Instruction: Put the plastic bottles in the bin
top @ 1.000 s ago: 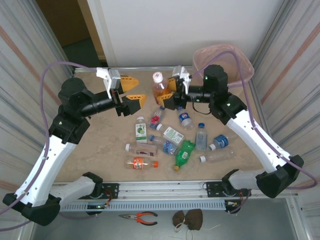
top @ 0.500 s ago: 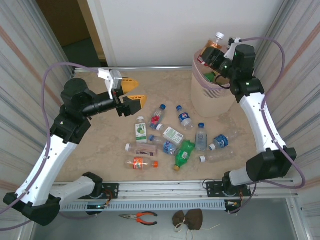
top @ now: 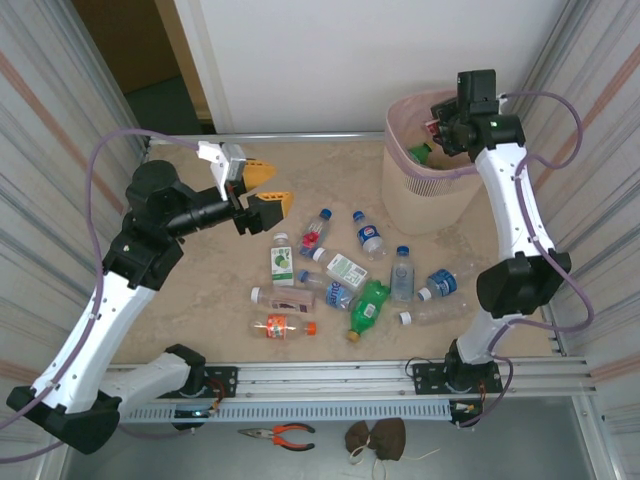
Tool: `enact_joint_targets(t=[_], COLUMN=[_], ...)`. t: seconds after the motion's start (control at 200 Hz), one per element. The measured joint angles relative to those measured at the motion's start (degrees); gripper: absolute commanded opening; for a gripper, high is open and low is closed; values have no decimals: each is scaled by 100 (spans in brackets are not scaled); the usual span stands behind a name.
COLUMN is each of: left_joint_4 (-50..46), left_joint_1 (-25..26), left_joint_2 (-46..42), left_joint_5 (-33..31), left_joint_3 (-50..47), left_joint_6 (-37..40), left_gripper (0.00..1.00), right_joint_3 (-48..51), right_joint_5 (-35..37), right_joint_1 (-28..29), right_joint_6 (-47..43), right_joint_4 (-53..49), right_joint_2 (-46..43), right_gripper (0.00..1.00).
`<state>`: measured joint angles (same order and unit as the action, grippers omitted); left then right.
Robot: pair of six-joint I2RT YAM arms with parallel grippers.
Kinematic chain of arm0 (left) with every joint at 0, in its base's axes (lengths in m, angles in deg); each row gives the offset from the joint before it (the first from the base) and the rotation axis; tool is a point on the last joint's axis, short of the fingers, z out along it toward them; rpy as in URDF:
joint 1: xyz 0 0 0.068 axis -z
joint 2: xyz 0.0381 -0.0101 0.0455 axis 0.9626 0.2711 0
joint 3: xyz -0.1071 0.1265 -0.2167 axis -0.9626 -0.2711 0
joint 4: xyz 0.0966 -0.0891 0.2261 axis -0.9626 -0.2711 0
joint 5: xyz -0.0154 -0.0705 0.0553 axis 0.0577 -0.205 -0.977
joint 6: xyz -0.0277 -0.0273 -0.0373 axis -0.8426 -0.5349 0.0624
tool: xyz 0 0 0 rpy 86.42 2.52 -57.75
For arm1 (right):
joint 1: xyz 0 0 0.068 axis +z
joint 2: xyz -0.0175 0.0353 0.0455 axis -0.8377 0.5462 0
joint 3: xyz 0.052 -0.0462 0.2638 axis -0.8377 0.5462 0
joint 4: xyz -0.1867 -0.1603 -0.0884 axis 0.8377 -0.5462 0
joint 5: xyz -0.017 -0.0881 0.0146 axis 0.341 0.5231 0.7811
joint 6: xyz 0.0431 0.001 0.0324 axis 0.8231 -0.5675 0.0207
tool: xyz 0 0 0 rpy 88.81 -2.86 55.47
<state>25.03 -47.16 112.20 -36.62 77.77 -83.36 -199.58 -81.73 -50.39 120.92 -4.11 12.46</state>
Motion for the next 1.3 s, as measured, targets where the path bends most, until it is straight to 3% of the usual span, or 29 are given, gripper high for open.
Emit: enact_joint_targets(t=[0.281, 0.751, 0.932, 1.142, 1.298], left_joint_4=[-92, -131, -164, -260, -262], left_joint_1=[0, 0, 0, 0, 0], left_joint_2=[-81, -125, -144, -146, -149], left_joint_5=[-116, -304, -352, -411, -452], left_joint_3=[-66, -138, -181, -184, -184], left_joint_6=[11, 87, 153, 173, 173], left_gripper=[78, 78, 79, 79, 79], right_joint_3=[-7, -264, -264, -271, -337], right_joint_5=[136, 79, -33, -37, -37], right_joint_1=[37, 11, -13, -55, -79], right_joint_6=[680, 1193, 1342, 1440, 1438], right_joint_4=[-719, -992, -1086, -1132, -1189], right_joint_2=[610, 1423, 1698, 1731, 1725], right_gripper=[44, 47, 53, 69, 70])
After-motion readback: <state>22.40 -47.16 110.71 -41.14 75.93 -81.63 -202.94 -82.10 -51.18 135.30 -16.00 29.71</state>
